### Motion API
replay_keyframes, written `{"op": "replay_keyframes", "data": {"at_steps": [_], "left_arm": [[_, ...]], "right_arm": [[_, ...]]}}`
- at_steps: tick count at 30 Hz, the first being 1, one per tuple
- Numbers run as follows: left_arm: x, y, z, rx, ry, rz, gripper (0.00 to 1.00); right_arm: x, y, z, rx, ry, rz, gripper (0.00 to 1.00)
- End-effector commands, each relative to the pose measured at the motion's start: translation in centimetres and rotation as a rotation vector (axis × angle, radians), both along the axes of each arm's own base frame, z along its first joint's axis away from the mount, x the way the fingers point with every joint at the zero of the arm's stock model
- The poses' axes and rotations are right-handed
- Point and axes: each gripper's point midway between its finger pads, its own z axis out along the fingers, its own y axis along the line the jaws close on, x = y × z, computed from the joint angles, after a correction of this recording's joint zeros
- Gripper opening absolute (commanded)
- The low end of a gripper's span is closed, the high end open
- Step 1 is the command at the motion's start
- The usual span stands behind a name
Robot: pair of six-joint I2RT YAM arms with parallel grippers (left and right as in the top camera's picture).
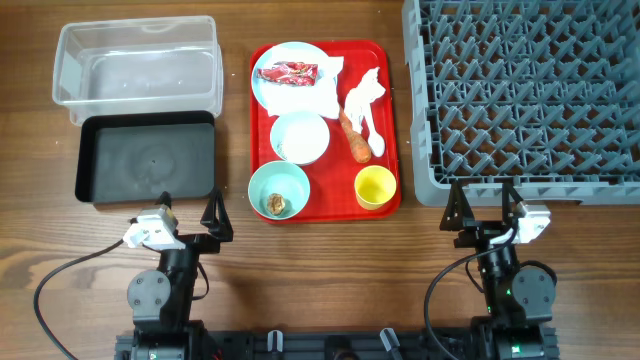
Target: Sort waste into correct bins and load items into the dishwasher rack
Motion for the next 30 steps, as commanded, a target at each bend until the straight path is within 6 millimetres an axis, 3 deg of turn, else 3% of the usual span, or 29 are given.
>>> {"op": "replay_keyframes", "data": {"at_steps": [1, 22, 26, 30], "left_arm": [[0.0, 0.4, -0.4, 0.020, 0.010, 0.016, 1.00], [0.1, 1.0, 0.3, 0.023, -0.021, 0.053, 1.00], [0.1, 0.9, 0.8, 0.018, -0.039, 0.051, 1.00], [0.1, 0.8, 1.3, -0.043, -0.056, 0.045, 1.00]], "right_arm": [[0.0, -0.2, 0.2, 0.008, -0.009, -0.011, 1.00], [0.0, 0.1, -0.1, 0.009, 0.006, 0.005, 1.00], [-0.1, 1.4, -0.2, 0.158, 0.027, 0.079, 1.00], [-0.3, 3.3, -0.3, 0.110, 0.031, 0.195, 1.00]]}}
